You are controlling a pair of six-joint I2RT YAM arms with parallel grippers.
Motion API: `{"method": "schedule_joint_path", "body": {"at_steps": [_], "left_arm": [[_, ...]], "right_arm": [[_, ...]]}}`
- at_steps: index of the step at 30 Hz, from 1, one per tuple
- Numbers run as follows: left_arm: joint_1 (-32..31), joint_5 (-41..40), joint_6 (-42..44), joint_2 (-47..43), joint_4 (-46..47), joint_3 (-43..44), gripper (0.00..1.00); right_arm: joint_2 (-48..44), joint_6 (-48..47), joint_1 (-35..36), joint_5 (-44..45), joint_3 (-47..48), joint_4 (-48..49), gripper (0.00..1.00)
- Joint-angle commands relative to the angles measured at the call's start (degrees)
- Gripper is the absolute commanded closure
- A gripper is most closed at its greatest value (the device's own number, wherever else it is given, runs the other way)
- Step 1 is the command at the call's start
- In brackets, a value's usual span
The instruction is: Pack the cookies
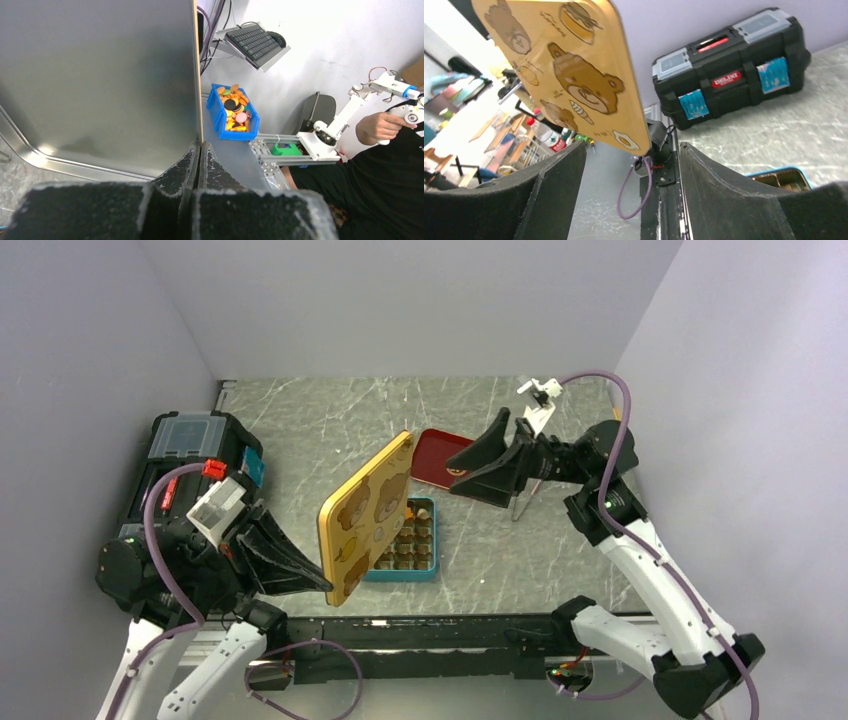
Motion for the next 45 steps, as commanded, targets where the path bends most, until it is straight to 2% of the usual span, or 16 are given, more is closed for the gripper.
{"method": "schedule_joint_path", "body": {"at_steps": [1, 7, 10, 26, 35, 45], "left_arm": [[-0.3, 0.8, -1.5, -0.2, 4.0, 2.0, 1.00], [-0.4, 0.8, -0.3, -0.9, 2.1, 3.5, 1.00], [-0.5, 0.7, -2.2, -1.5, 5.0, 2.5, 1.00], [-0.7, 0.6, -2.7, -3.7, 5.5, 2.4, 1.00], [-0.8, 0.7, -0.7, -3.9, 3.5, 2.7, 1.00], [-0.8, 0.0, 4.8, -3.8, -3.6, 4.5, 1.00]], "right_arm": [[3.4, -4.1, 5.4, 1.4, 6.2, 4.6, 0.28], [6.6, -4.6, 8.6, 1.3, 7.5, 12.9, 0.26], [7.7, -4.3, 10.0, 0.3, 6.5, 18.6, 0.25], [15.6, -2.1, 17.1, -2.3, 11.7, 27.2, 0.25], [15.3, -2.0, 19.7, -2.3, 11.4, 27.4, 0.38], [14.0, -4.3, 20.8, -2.3, 11.5, 23.8, 0.66]]}}
